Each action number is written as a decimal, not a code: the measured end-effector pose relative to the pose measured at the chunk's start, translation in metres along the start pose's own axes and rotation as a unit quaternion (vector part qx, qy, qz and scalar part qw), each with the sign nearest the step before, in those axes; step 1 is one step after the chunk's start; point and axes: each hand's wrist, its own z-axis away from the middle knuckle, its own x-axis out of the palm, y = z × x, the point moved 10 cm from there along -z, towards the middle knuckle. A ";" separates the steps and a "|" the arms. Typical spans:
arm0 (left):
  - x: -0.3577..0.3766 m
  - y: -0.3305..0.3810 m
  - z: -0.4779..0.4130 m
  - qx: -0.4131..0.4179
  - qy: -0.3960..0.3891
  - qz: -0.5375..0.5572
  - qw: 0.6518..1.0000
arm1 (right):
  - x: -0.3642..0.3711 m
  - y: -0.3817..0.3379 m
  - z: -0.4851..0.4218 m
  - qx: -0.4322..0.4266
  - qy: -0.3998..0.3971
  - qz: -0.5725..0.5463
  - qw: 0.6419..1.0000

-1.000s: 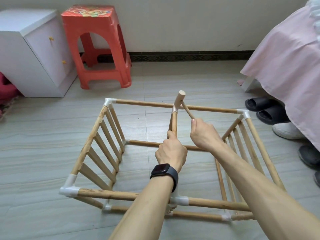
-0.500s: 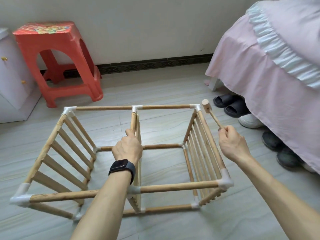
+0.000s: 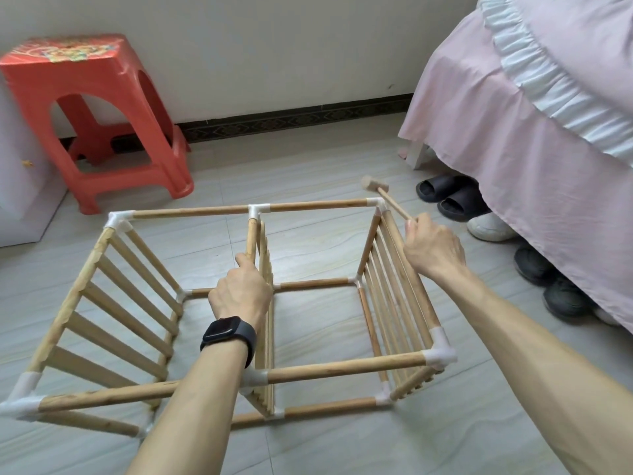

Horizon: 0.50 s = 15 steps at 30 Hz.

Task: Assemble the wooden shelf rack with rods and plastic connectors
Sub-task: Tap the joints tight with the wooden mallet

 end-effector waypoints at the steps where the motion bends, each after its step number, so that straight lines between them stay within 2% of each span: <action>1: 0.001 0.000 -0.001 0.000 0.000 0.000 1.000 | -0.009 -0.007 0.001 -0.028 0.050 -0.054 0.997; 3: 0.002 -0.001 -0.002 -0.001 -0.002 0.003 1.000 | -0.023 -0.010 0.003 -0.045 0.111 -0.116 0.986; 4: 0.002 0.000 -0.003 -0.001 -0.002 0.006 1.000 | -0.020 -0.010 -0.001 -0.036 0.100 -0.115 0.988; 6: 0.002 -0.002 -0.003 -0.002 -0.002 0.012 1.000 | 0.003 0.001 -0.009 0.037 -0.014 -0.048 0.998; 7: 0.002 -0.002 -0.004 -0.002 -0.002 0.014 1.000 | 0.007 0.005 -0.011 0.053 -0.038 -0.035 0.997; 8: 0.003 -0.002 -0.004 -0.001 -0.003 0.015 1.000 | 0.005 0.006 -0.013 0.043 -0.026 -0.048 0.998; 11: 0.004 -0.003 -0.006 -0.003 -0.002 0.014 1.000 | -0.016 0.000 -0.006 -0.001 0.078 -0.119 0.990; 12: 0.004 -0.003 -0.006 -0.003 -0.003 0.015 1.000 | -0.014 0.000 -0.006 -0.003 0.076 -0.105 0.992; 14: 0.004 -0.003 -0.006 -0.003 -0.003 0.014 1.000 | 0.003 0.007 -0.005 0.046 0.001 -0.026 0.999; 15: 0.004 -0.003 -0.006 -0.003 -0.004 0.015 1.000 | 0.002 0.007 -0.004 0.053 -0.004 -0.022 0.998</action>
